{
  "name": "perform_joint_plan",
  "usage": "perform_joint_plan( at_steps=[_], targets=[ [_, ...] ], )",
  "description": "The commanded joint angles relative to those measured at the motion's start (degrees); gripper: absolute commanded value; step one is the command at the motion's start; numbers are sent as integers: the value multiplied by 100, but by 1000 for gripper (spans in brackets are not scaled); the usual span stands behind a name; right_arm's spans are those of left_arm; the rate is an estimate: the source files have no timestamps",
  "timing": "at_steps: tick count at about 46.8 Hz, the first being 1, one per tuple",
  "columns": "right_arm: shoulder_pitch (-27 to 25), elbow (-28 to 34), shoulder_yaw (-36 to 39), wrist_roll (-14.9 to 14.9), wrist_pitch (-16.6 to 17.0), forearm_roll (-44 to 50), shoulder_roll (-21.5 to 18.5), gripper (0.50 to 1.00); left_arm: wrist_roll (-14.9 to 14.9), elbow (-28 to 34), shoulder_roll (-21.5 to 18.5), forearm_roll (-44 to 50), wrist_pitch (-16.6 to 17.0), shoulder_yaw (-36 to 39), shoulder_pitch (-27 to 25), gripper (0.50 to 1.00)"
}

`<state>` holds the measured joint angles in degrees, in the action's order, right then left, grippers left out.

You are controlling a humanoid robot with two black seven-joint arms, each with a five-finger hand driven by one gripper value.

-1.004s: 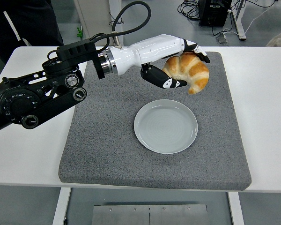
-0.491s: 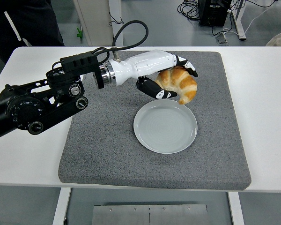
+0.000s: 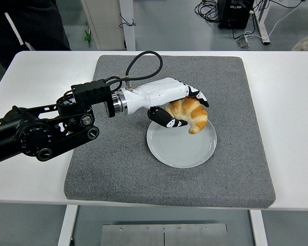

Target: Place the bread on the plate

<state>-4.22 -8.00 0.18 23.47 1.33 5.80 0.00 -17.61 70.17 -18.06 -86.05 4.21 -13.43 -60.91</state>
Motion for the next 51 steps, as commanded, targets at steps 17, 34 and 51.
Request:
perform_joint_plan(
  at_steps=[17,34,51],
  targets=[
    [0,0,0,0,-1,0,0,1000,-23,-250,101,0,256,314,176,705],
    [0,0,0,0,8,0,0,1000,-40,-416,172,0,431,516,281,711],
    [0,0,0,0,-1,0,0,1000,-49,-601,330,-9,511,595,386,711]
  ],
)
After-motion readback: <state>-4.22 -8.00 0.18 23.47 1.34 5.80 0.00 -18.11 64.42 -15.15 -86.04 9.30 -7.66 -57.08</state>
